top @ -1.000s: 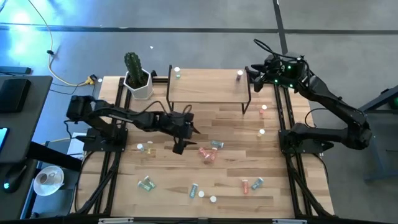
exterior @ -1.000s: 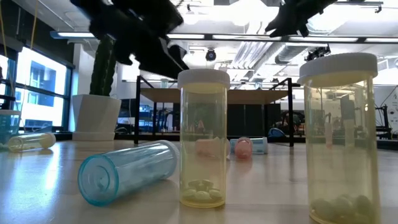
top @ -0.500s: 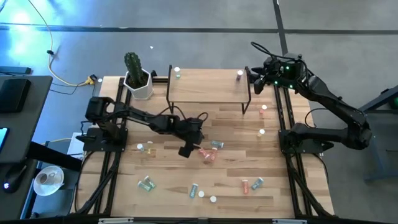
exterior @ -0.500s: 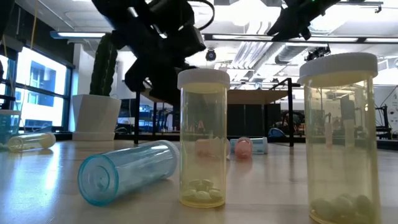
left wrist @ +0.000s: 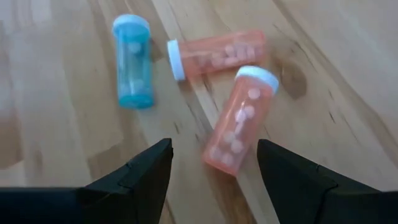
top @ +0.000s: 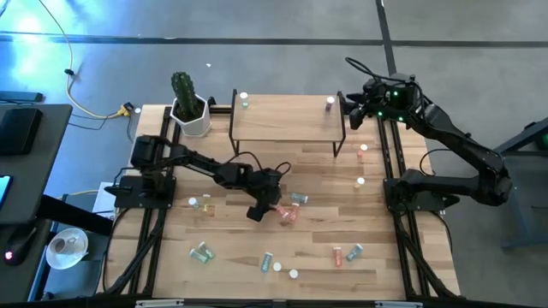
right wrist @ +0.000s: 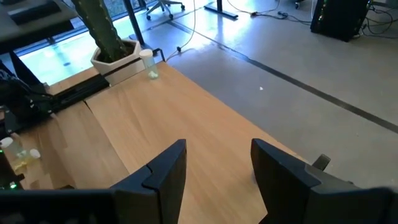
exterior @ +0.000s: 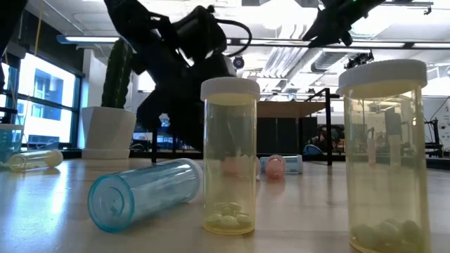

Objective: Pick and place medicine bottles onto shelf by color
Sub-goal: Put the orange pill bottle on the shelf

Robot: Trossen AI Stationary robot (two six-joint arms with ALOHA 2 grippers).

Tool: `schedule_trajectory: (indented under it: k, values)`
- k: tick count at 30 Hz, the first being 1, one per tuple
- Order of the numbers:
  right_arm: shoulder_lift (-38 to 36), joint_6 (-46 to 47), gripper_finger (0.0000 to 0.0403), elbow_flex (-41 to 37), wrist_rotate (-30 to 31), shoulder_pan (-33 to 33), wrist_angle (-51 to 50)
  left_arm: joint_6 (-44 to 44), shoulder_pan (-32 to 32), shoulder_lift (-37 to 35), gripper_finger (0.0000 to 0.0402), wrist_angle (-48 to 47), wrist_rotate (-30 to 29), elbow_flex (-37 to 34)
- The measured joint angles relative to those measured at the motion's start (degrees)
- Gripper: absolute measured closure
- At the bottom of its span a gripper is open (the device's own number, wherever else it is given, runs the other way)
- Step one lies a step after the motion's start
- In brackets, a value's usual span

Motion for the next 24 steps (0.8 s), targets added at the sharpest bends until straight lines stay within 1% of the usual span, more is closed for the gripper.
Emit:
schedule_trajectory:
  k: [5,12,14,17,24]
  values:
    - [0.0,0.39,0.0231,0.0,0.0,0.0,-0.8,-1.03,-0.16,1.39,0.0177,1.3,2.43,0.05]
    - [0.02,1.33,0.0231,0.0,0.02,0.0,-2.67,-2.43,-0.13,2.2,0.0177,1.19,2.58,0.0]
    - [0.02,1.33,0.0231,0.0,-0.04,0.0,-2.78,-2.55,-0.16,2.2,0.0183,0.79,2.6,0.0]
    - [0.02,1.53,0.0231,0.0,-0.2,0.3,-3.01,-2.53,-0.13,2.2,0.0206,0.95,2.61,0.0]
    - [0.02,1.77,0.0231,0.0,-0.26,2.85,-3.11,-2.11,-0.13,2.2,0.0278,1.11,2.61,0.0]
